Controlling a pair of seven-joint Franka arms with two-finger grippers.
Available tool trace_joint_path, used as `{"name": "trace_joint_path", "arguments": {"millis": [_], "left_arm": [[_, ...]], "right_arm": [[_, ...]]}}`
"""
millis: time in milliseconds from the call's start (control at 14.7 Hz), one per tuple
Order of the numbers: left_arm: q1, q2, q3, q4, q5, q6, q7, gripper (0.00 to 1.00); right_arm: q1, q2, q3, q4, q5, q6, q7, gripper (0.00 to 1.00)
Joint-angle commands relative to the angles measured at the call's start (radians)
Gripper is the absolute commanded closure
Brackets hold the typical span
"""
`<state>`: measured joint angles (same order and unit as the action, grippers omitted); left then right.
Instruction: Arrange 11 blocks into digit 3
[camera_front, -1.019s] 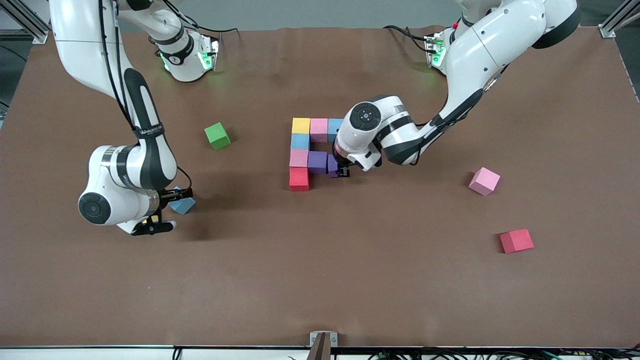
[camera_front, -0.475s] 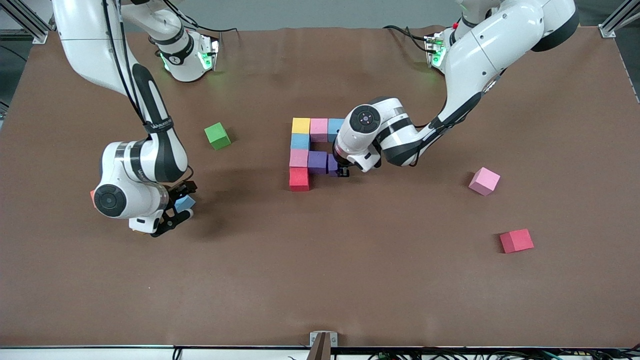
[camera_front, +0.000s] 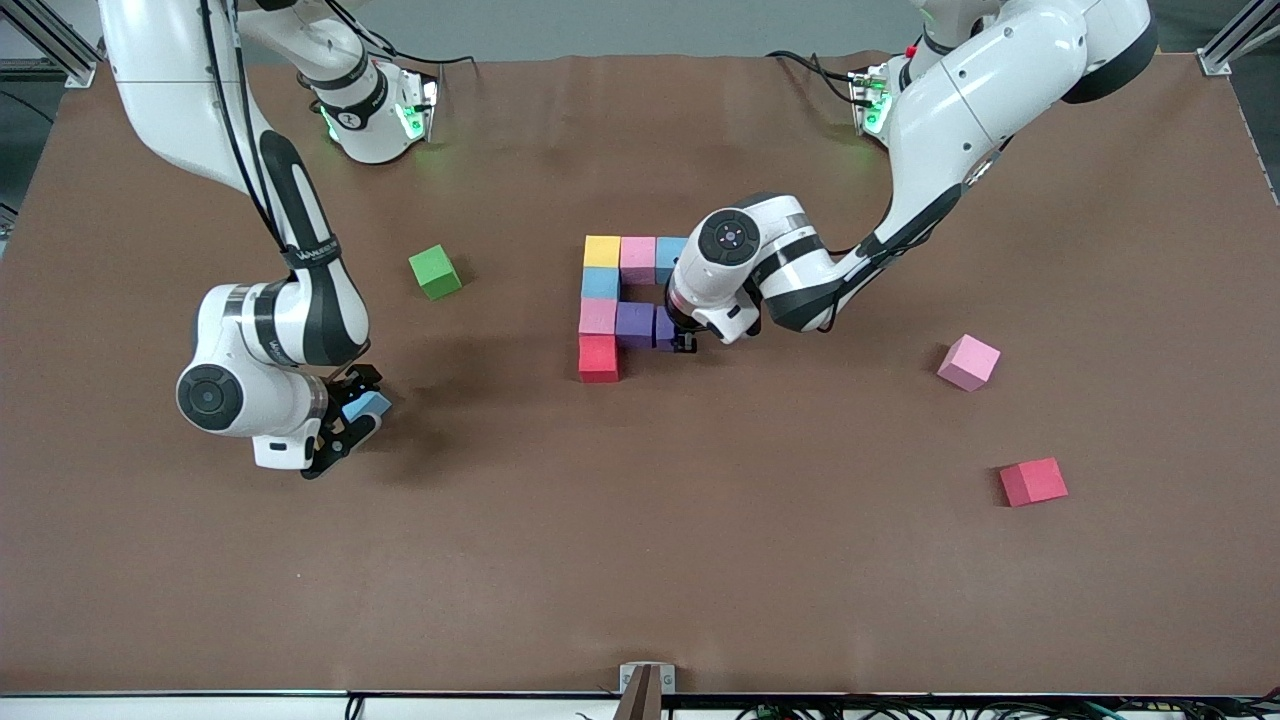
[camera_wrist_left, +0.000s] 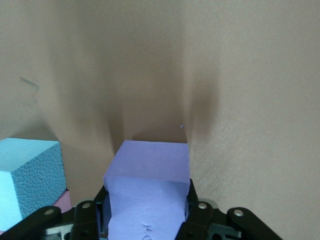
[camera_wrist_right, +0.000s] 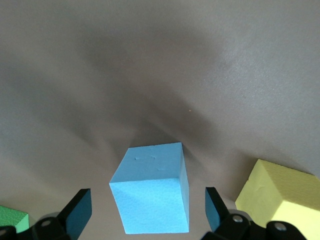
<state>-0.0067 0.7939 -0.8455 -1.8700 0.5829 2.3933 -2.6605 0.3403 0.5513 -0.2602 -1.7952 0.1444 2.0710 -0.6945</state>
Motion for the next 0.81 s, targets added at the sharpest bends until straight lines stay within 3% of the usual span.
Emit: {"name": "trace_joint_path", "arguments": {"millis": [0, 747], "left_arm": [[-0.006, -0.001, 0.003, -0.005, 0.009, 0.017, 0.013, 0.69], [-0.007, -0.001, 0.003, -0.005, 0.008, 0.033, 0.011, 0.67]], "right_arm": [[-0.021, -0.042, 0.015, -0.044, -0.005, 0.011, 0.076, 0.0], [-0.021, -0.068, 0.015, -0.041, -0.003, -0.017, 1.048, 0.0]]}}
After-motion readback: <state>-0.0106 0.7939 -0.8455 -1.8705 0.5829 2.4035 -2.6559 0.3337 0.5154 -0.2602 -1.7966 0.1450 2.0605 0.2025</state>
